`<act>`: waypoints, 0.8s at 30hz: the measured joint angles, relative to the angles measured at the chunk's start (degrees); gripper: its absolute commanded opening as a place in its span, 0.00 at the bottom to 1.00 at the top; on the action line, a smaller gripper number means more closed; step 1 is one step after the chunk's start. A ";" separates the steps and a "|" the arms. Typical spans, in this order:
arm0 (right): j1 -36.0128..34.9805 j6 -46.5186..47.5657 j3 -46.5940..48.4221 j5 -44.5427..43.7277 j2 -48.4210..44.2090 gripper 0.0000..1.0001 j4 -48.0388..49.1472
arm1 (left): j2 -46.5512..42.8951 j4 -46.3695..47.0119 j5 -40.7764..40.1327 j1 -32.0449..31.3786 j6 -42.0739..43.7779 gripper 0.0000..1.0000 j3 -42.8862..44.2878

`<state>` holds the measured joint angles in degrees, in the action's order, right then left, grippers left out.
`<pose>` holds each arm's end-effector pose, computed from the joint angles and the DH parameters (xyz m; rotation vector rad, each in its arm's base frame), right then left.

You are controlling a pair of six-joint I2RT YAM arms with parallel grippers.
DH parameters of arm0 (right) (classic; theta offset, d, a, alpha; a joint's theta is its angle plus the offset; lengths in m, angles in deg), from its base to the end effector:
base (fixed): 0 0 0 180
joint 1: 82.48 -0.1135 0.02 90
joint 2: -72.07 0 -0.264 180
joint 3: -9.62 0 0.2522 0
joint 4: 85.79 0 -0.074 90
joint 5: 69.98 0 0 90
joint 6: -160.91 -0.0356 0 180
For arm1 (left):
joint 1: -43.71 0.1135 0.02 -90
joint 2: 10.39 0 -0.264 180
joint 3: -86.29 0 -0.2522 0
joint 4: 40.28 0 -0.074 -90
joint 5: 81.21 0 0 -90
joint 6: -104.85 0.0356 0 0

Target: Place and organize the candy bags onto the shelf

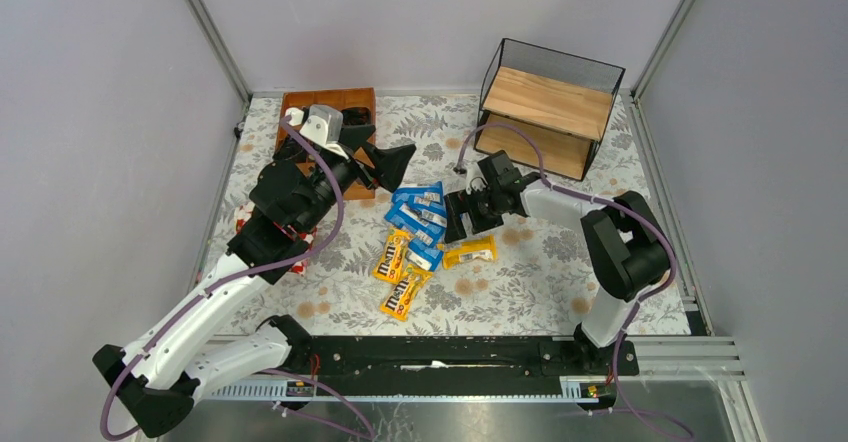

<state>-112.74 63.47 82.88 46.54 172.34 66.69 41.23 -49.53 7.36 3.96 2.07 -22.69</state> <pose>0.2971 0.1917 0.1725 -0.7004 2.4883 0.8412 0.1558 -0.1284 0.4235 0.3137 1.3998 -0.7424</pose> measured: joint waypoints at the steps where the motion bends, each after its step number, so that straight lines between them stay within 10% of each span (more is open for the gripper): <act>1: 0.11 0.13 0.00 0.39 0.50 1.00 -0.46 | 0.00 0.04 0.00 0.00 -0.20 0.99 0.00; 15: -3.04 -6.51 -13.05 2.03 -9.20 1.00 1.07 | 0.02 0.17 0.17 -0.31 -1.20 0.99 0.00; 24: -12.83 -20.17 -15.78 -17.27 -14.73 1.00 -1.36 | 0.76 0.35 1.14 -0.31 -2.03 0.99 -0.02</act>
<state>-125.57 43.29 67.10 29.28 157.61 65.33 41.99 -49.18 8.49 3.66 0.04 -22.71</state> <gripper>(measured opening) 0.995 0.987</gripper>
